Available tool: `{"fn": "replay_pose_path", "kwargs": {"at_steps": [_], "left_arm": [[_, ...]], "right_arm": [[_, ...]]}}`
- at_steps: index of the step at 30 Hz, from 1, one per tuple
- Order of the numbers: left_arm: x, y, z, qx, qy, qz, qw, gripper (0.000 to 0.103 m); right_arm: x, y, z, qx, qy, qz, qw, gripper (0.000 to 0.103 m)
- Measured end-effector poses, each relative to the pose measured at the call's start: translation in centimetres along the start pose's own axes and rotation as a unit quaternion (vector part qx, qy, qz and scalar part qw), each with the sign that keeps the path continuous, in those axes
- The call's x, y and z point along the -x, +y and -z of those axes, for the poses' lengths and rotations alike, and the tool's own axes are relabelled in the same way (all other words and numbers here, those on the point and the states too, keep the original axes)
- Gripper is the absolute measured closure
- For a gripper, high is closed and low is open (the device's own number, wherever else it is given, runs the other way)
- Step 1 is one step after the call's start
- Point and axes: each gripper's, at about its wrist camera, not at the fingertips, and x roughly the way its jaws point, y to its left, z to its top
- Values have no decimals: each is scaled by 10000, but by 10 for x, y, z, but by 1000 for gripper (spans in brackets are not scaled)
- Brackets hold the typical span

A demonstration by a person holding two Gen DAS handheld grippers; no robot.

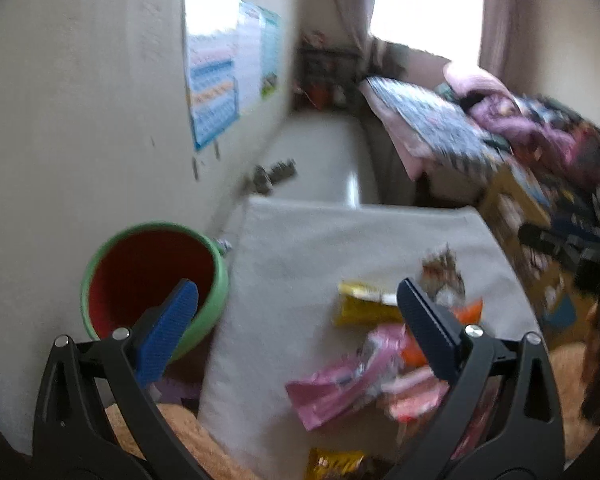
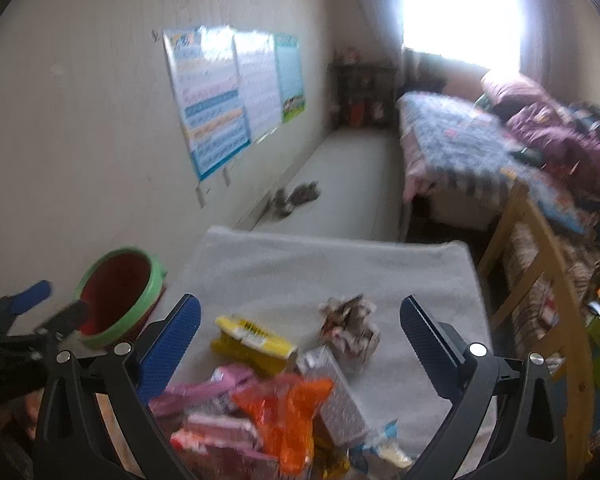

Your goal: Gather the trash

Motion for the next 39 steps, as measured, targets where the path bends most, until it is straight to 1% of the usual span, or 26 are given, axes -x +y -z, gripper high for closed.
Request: {"fn": "replay_pose_path", "kwargs": {"at_steps": [2,3,6,7,8,9,11,12,13,14,15,16,17,18,21,23,25,28,30,31,33,34,35,36,37,39], "left_arm": [[-4,0,11,-13,160,133,9998,5],[-5,-1,18,-7,268,269,9993,5],[-12,-7,35,-57,649,697,9954,6],[-16,-12,41,-123,856,863,9925,6],[-19,-13,44,-147,931,886,9916,6],[-21,-16,47,-157,994,914,9907,5],[-27,-18,53,-64,1173,1113,9868,6],[-29,-20,56,11,1285,1238,9840,6],[-31,-21,57,40,1353,1312,9821,6],[-33,-22,58,61,1418,1373,9803,6],[-33,-23,59,74,1481,1426,9786,8],[-34,-24,61,96,1576,1497,9760,10],[-36,-25,63,113,1631,1528,9746,14],[-37,-23,64,156,1712,1574,9725,18],[-45,-21,69,471,1997,1849,9611,28],[-53,-23,73,686,2171,2057,9518,29],[-60,-32,76,752,2345,2219,9435,32],[-65,-48,77,524,2451,2329,9396,46],[-69,-53,79,466,2540,2357,9369,59],[-71,-55,81,478,2597,2387,9345,61],[-73,-53,84,538,2686,2436,9304,71],[-73,-52,85,582,2694,2467,9291,72],[-72,-50,84,616,2688,2481,9287,76],[-72,-49,84,635,2680,2493,9285,83],[-70,-46,83,679,2648,2533,9279,85],[-68,-45,81,721,2593,2569,9282,95]], "right_arm": [[-4,-4,10,-45,322,-276,9991,7],[-8,-7,22,-45,659,-413,9970,7],[-15,-10,51,-15,1242,-740,9895,7],[-16,-10,62,-44,1407,-876,9862,9],[-19,-9,71,-113,1542,-1020,9827,15],[-23,-9,81,-207,1750,-1205,9769,18],[-29,-5,93,-362,1957,-1487,9687,33],[-34,-2,97,-438,2079,-1681,9626,36],[-38,1,100,-457,2147,-1770,9594,44],[-41,3,102,-465,2219,-1831,9566,54],[-46,6,103,-492,2317,-1894,9529,61],[-49,5,103,-517,2347,-1899,9519,82],[-49,4,102,-555,2321,-1892,9525,91],[-45,-1,97,-626,2155,-1815,9574,91],[-25,-18,77,-807,1626,-1573,9707,92],[-16,-32,66,-919,1363,-1429,9760,92],[-9,-45,58,-1073,1161,-1335,9784,92],[-6,-55,54,-1308,1046,-1304,9772,92],[-6,-57,55,-1385,1043,-1317,9760,92],[-7,-58,55,-1390,1045,-1311,9760,91],[-5,-59,54,-1390,1032,-1326,9759,91],[-4,-59,56,-1385,1019,-1335,9760,91],[-8,-58,57,-1369,1007,-1341,9763,91],[-6,-57,57,-1343,994,-1354,9766,91],[-6,-56,56,-1323,985,-1361,9769,91],[-6,-53,56,-1285,956,-1384,9773,91]]}}
